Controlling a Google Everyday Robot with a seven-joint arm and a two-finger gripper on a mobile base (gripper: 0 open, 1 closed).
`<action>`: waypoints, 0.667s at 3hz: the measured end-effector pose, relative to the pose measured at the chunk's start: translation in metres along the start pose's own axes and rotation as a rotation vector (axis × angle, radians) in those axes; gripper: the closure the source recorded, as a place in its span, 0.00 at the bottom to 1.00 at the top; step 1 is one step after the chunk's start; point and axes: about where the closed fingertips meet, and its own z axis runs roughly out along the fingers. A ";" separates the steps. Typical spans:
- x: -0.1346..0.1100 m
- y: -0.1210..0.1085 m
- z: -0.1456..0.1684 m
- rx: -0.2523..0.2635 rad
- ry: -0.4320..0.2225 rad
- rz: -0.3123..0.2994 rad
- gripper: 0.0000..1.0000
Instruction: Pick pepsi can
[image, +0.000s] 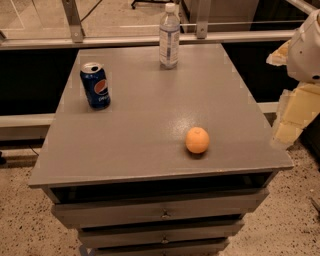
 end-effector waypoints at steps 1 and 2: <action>-0.004 -0.001 0.003 -0.005 -0.013 -0.003 0.00; -0.031 -0.008 0.030 -0.049 -0.109 -0.029 0.00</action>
Offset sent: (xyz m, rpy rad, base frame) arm 0.0484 0.0637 -0.0430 0.2212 0.0435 0.1399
